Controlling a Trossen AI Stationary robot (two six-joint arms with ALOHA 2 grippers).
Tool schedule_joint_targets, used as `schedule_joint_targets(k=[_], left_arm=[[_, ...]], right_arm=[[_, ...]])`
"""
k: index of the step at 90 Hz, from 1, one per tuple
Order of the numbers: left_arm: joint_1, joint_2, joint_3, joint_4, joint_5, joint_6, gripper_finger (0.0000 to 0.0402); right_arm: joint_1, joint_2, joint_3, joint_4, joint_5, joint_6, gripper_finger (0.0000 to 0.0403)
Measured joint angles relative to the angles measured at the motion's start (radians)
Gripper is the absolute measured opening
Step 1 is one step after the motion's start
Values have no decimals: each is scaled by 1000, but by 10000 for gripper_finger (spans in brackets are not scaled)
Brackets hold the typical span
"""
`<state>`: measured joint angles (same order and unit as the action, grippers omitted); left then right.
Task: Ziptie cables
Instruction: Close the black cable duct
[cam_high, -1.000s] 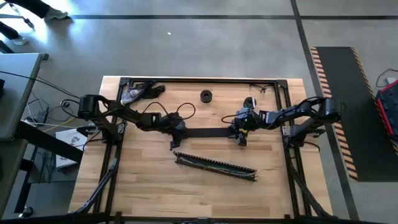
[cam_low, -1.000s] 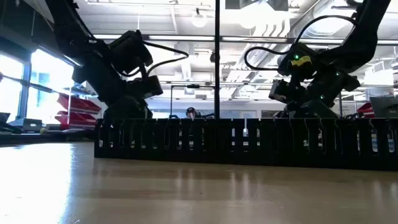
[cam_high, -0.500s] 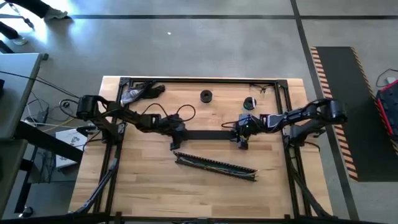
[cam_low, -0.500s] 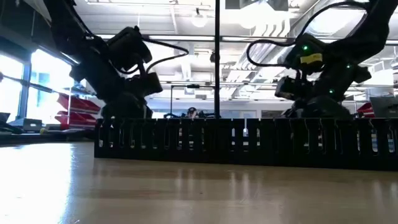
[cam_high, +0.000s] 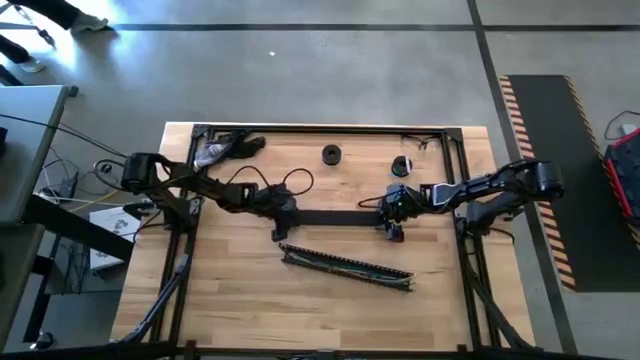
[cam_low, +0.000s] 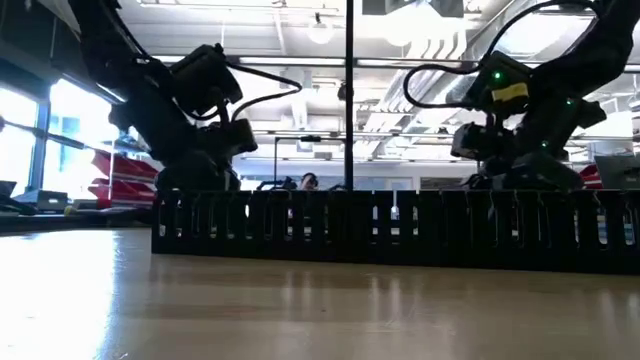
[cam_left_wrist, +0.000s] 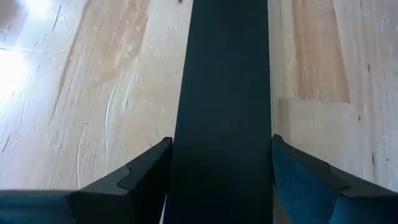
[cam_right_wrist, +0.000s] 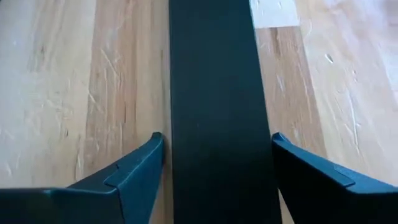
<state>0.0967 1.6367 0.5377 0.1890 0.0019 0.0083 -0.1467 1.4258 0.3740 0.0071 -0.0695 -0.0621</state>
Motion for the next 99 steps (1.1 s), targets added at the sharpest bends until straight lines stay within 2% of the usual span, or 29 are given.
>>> schedule_joint_targets(k=[9, 35, 47, 57, 71, 99], left_arm=[[-1, 0, 0, -2, 0, 1, 209], [-24, -19, 35, -23, -36, -13, 206], [-42, -52, 87, -91, -41, -12, 203], [-54, -63, 125, -203, -52, -25, 188], [-72, -81, 186, -271, -53, -18, 180], [-82, -72, 196, -224, -95, 12, 186]], right_arm=[[1, -1, 1, -4, 8, -6, 202], [36, -66, -1, -46, 34, 86, 203], [70, -135, 24, -157, 41, 137, 203], [100, -177, 50, -298, 120, 207, 203], [137, -226, 89, -421, 132, 248, 203], [181, -231, 84, -404, 175, 244, 203]])
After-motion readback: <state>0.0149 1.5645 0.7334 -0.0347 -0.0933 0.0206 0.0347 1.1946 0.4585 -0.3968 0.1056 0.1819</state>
